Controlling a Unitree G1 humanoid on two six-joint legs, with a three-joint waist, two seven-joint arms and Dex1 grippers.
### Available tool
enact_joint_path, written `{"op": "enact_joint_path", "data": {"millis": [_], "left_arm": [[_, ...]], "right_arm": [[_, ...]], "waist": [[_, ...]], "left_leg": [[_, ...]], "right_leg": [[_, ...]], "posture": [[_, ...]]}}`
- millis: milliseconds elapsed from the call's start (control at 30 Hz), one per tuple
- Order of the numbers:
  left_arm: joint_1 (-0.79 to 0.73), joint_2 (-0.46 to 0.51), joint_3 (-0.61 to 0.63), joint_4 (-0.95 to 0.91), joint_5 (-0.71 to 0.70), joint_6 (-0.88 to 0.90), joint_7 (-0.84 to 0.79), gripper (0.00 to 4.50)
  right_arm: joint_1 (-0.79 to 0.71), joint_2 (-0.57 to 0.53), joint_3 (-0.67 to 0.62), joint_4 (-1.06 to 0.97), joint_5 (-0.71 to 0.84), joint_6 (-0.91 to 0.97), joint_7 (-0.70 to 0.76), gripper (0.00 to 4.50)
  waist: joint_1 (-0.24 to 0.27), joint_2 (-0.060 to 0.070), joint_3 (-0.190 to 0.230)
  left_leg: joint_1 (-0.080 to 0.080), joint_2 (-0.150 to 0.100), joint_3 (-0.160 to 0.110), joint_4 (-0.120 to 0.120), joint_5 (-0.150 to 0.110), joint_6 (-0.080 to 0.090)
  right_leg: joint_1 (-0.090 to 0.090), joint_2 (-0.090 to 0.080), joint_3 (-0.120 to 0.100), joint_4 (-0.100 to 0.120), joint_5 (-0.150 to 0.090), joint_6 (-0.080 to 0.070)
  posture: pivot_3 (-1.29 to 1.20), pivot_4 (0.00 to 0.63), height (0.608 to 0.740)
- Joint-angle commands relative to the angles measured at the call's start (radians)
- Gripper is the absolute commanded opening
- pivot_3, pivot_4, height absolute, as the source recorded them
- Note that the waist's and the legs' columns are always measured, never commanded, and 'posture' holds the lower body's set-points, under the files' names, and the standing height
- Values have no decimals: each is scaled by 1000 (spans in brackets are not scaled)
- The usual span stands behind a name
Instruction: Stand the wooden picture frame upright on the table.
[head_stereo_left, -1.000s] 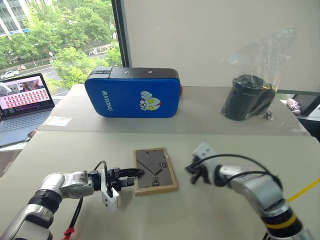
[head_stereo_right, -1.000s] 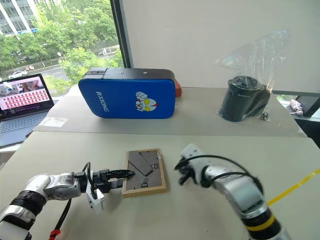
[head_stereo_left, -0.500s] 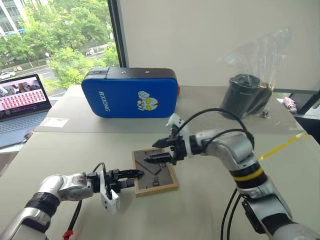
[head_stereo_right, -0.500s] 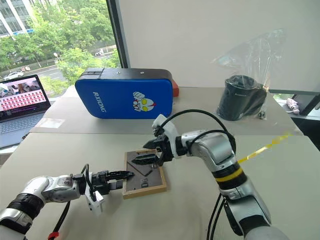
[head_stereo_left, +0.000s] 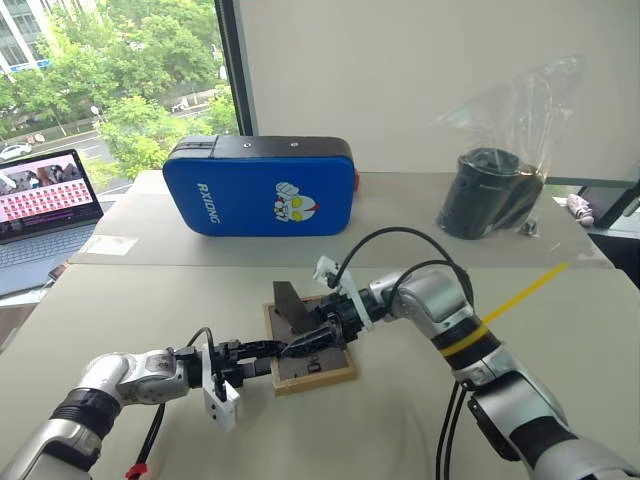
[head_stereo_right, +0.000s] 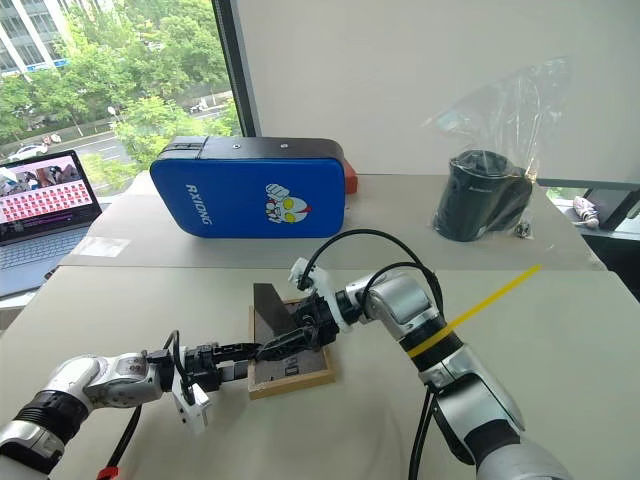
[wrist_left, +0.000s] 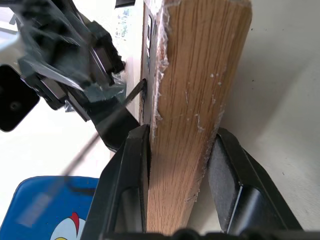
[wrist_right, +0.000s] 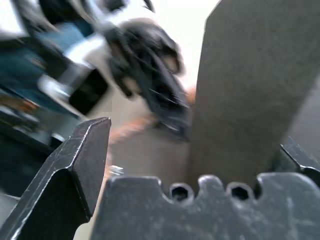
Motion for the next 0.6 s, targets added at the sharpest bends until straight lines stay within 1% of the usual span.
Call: {"op": "enact_joint_path", "data": {"millis": [33, 133, 233, 300, 400, 467, 500, 600], "left_arm": [[29, -4, -55, 19, 33, 19, -55, 1231], [27, -4, -60, 18, 28, 22, -57, 1231], [23, -5, -64, 21, 23, 22, -59, 1231], [19, -4, -67, 25, 22, 20, -59, 1231], [13, -4, -70, 33, 20, 16, -59, 1231], [10, -3, -71, 38, 20, 13, -58, 1231], [8, -3, -72, 41, 20, 12, -58, 1231], [0, -1, -76, 51, 19, 7, -55, 1231]], "right_arm": [[-13, -1, -102, -117, 89, 25, 6, 4423], [16, -40, -100, -137, 59, 6, -15, 4423], [48, -99, -72, -141, -2, -21, -51, 4423], [69, -130, -80, -129, -26, -27, -87, 4423], [96, -182, -131, -108, -51, -40, -138, 4423], [119, -232, -202, -108, -60, -52, -174, 4423], [136, -262, -230, -112, -75, -80, -190, 4423], [253, -373, -246, -170, -215, -407, -199, 4423]], "waist": [[-2, 0, 0], [-6, 0, 0], [-5, 0, 0], [-3, 0, 0], [-5, 0, 0], [-4, 0, 0], [-2, 0, 0], [6, 0, 0]], "left_leg": [[-1, 0, 0, 0, 0, 0], [-6, 0, 0, 0, 0, 0], [-6, 0, 0, 0, 0, 0], [-6, 0, 0, 0, 0, 0], [-5, 0, 0, 0, 0, 0], [-5, 0, 0, 0, 1, -1], [-5, 0, 0, 0, 1, -1], [-5, 0, 0, 0, 1, -2]], "right_leg": [[-2, 0, 0, 0, 0, 0], [-7, 0, 0, 2, 0, -1], [-8, 0, 0, 1, 0, -1], [-7, 0, 0, 1, 0, -1], [-7, 0, 0, 1, 0, -1], [-7, 0, 0, 2, 0, -1], [-7, 0, 0, 2, 1, -1], [-6, 0, 0, 0, 1, 0]], "posture": [[0, 150, 740], [0, 150, 740], [0, 150, 740], [0, 150, 740], [0, 150, 740], [0, 150, 740], [0, 150, 740], [0, 150, 740]]}}
